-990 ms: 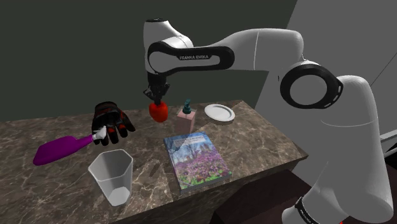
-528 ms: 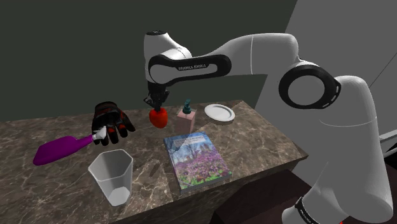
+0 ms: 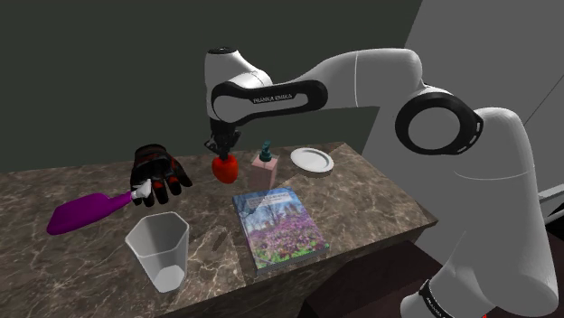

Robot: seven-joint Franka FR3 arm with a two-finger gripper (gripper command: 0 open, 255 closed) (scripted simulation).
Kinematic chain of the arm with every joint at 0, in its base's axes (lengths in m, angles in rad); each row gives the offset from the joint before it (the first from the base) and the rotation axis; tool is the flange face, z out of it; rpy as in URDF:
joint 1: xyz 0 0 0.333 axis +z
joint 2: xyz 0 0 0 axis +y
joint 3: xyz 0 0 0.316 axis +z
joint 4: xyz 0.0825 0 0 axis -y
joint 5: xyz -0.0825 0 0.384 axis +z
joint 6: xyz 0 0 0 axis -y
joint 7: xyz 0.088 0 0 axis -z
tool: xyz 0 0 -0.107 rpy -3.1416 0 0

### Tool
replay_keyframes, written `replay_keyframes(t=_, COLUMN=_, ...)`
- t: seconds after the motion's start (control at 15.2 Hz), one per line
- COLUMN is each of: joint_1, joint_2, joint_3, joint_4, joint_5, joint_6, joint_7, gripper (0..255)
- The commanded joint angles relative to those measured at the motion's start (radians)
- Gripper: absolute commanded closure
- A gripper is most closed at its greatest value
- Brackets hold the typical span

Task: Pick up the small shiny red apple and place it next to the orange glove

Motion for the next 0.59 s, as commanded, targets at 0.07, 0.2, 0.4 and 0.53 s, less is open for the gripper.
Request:
replay_keyframes(t=0.07, joint_1=0.0, joint_2=0.0, joint_3=0.0, joint_4=0.0, joint_5=0.0, joint_6=0.0, joint_7=0.0, gripper=0)
replay_keyframes(t=0.2, joint_1=0.0, joint_2=0.0, joint_3=0.0, joint_4=0.0, joint_5=0.0, joint_6=0.0, joint_7=0.0, gripper=0)
replay_keyframes(t=0.4, joint_1=0.002, joint_2=-0.01, joint_3=0.002, joint_4=0.017, joint_5=0.003, joint_6=-0.027, joint_7=-0.002, gripper=0)
replay_keyframes(t=0.53, joint_1=0.007, joint_2=-0.027, joint_3=0.005, joint_4=0.057, joint_5=0.007, joint_6=-0.083, joint_7=-0.007, gripper=0)
